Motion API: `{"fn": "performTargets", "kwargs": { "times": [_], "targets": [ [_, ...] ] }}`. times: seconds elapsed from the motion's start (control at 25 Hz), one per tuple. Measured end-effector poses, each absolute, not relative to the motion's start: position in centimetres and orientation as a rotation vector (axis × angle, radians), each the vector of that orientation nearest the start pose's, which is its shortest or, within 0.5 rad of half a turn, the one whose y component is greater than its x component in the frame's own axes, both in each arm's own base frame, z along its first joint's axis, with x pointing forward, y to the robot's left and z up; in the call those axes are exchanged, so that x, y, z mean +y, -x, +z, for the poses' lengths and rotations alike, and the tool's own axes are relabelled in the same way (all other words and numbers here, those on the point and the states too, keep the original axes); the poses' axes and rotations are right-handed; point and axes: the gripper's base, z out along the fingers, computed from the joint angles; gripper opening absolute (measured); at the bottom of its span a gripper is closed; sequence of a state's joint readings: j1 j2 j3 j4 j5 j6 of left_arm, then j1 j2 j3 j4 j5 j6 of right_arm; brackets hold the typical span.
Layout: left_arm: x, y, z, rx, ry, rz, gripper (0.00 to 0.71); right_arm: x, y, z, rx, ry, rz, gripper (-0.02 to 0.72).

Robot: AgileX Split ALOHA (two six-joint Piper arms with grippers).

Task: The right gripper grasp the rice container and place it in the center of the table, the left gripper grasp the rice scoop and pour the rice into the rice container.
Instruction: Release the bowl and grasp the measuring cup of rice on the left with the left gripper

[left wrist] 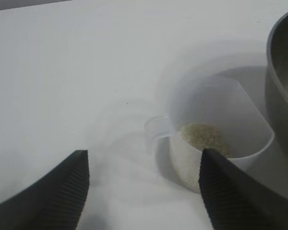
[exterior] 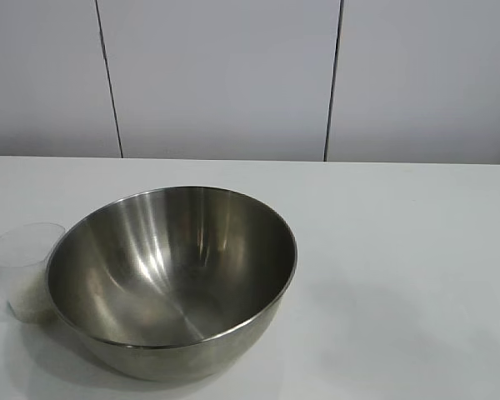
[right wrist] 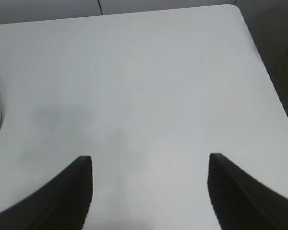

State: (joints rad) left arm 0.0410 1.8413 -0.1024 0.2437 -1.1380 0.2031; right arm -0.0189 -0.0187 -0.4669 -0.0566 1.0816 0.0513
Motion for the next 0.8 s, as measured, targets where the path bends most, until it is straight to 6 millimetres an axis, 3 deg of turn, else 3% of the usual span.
{"fn": "performTargets", "kwargs": {
  "times": [0.28,0.8],
  "targets": [
    [-1.0,-19.6,6.6,2.121,-0.442,-0.02,0.474,-0.4,0.5,26.6,2.077,-0.076,-0.048,0.473],
    [-1.2,-22.9,7.1,2.015,-0.452,-0.036,0.474,-0.4,0.5,26.6,2.077,-0.076,-0.048,0.473]
  ]
}}
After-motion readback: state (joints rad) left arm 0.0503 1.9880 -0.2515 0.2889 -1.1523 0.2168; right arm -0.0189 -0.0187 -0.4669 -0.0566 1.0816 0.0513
